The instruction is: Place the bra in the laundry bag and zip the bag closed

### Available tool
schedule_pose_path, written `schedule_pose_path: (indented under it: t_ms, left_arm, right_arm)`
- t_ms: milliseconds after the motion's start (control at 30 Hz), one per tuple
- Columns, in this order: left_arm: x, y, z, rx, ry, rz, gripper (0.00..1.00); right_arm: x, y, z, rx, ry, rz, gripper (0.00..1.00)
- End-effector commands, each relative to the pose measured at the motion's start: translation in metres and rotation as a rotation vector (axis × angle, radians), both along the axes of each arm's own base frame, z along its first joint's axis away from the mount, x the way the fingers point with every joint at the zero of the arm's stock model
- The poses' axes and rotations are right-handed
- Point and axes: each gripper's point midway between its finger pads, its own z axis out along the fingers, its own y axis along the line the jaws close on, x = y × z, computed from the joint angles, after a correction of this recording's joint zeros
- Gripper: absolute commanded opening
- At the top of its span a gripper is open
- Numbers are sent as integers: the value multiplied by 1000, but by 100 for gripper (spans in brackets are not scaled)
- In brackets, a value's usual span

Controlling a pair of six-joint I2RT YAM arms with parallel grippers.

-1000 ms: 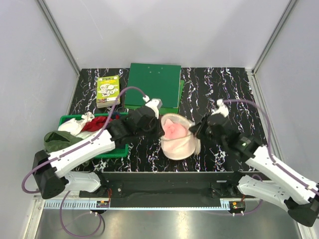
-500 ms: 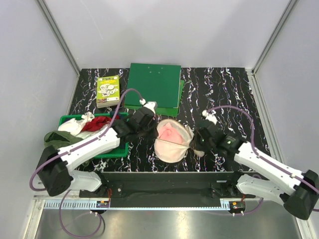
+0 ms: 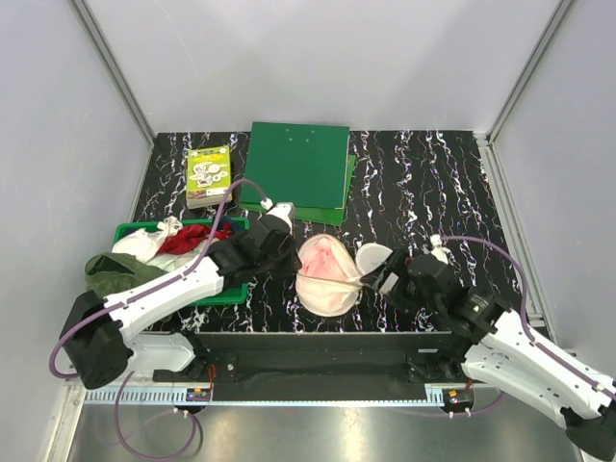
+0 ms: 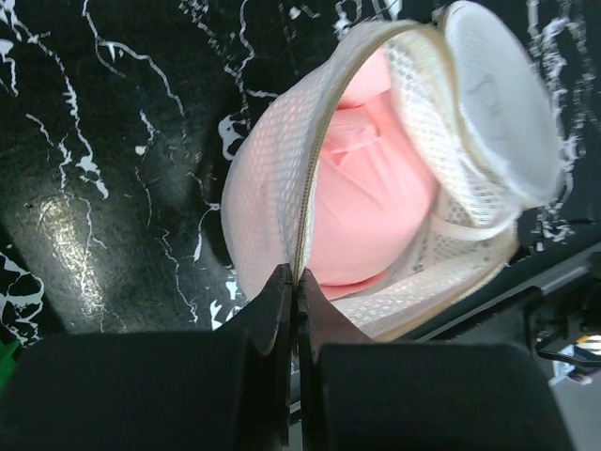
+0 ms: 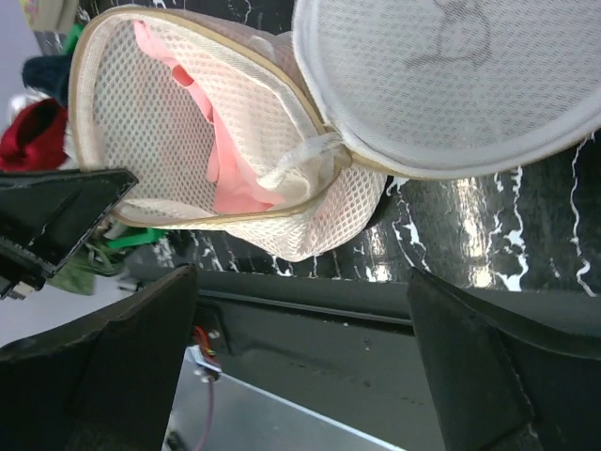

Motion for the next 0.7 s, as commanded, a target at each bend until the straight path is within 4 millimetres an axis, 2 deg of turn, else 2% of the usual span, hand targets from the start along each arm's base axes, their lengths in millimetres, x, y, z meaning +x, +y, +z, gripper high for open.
schedule_pose_path:
  t_ms: [0, 100, 167, 200, 233, 300, 333, 400, 433, 600, 667]
  left_arm:
    - [6, -7, 24, -88, -60, 4, 0]
    - [4, -8, 25, -95, -55, -4, 0]
    - [2, -9, 24, -97, -51, -10, 0]
    - [1, -8, 23, -97, -49, -11, 0]
    - [0, -8, 22, -97, -46, -13, 0]
    - [-2, -7, 20, -95, -40, -14, 0]
    - [-3, -8, 20, -97, -40, -16, 0]
    - [-3, -9, 19, -98, -38, -17, 0]
    - [-3, -10, 20, -103, -38, -22, 0]
    - [-6, -11, 24, -106, -49, -41, 0]
    - [-7, -8, 24, -100, -59, -40, 0]
  right_arm:
    - [6, -17, -13, 91, 58, -232, 100]
    - [17, -34, -25, 127, 34, -387, 100]
    - [22, -36, -33, 144, 26, -424, 100]
    - [27, -30, -30, 180, 13, -419, 100]
    - [27, -29, -35, 178, 24, -424, 100]
    - [31, -31, -50, 142, 51, -453, 100]
    - [31, -34, -65, 96, 73, -463, 100]
    - [44, -33, -69, 109, 36, -478, 100]
    - [44, -38, -85, 74, 50, -489, 100]
    - [67, -45, -78, 42, -68, -509, 97]
    - [72, -56, -75, 15, -116, -552, 86]
